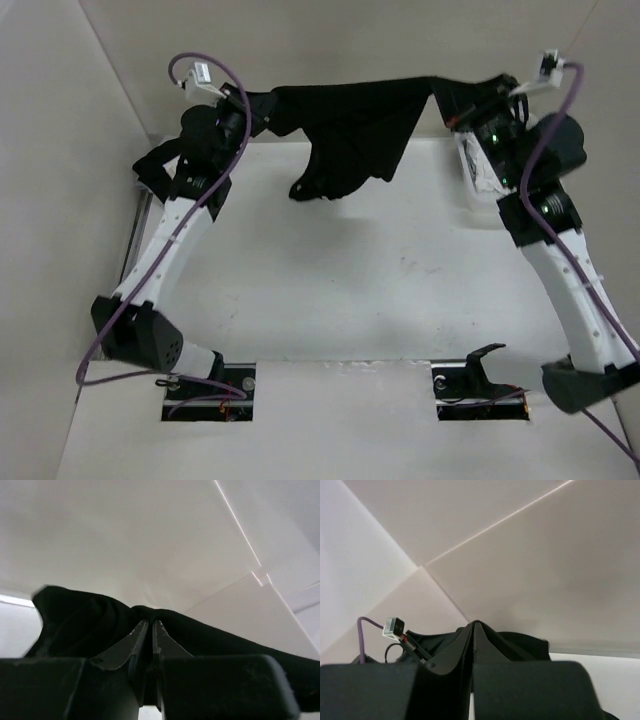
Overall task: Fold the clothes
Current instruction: Flatten the tank top out
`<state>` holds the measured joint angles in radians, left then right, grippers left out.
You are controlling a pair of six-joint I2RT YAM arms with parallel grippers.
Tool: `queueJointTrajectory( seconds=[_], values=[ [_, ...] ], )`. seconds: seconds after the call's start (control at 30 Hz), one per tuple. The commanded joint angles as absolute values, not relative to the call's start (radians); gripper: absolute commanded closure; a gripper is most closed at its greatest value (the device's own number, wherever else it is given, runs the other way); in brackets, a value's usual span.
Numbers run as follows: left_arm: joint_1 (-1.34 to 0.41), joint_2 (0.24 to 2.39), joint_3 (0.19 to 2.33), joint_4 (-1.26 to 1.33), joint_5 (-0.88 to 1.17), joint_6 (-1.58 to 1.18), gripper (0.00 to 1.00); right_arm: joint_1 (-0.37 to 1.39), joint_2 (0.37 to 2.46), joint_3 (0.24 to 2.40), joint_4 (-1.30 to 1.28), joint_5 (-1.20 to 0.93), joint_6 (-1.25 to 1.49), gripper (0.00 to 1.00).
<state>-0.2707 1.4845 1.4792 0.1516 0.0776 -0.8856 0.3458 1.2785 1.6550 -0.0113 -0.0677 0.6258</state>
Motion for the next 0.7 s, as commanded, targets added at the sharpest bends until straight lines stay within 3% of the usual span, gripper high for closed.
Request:
queueJointTrajectory(
  seconds=[0.0,0.13,0.27,0.33,0.47,0.67],
  values=[
    [-0.288,1.333,1.329,0.117,0.039,-0.835,0.92,0.396,1.142,1.392,0.024,-0.088,0.658,0.97],
    [-0.294,1.195,1.088,0.085,0.008,-0.796,0.86,0.507,0.893,0.924,0.11,0.031,0.721,0.97],
    [-0.297,1.014,0.783,-0.007,-0.046,-0.787,0.56,0.709,0.721,0.521,0.091,0.083,0.834,0.97],
    [-0.288,0.938,0.668,-0.067,-0.089,-0.779,0.49,0.796,0.69,0.386,0.04,0.155,0.908,0.96],
    [-0.291,0.845,0.536,-0.152,-0.139,-0.759,0.5,0.886,0.689,0.295,-0.058,0.258,0.979,0.96],
    [-0.341,0.839,0.425,-0.268,-0.276,-0.742,0.55,0.863,0.703,0.31,-0.173,0.328,0.985,0.94]
  ],
)
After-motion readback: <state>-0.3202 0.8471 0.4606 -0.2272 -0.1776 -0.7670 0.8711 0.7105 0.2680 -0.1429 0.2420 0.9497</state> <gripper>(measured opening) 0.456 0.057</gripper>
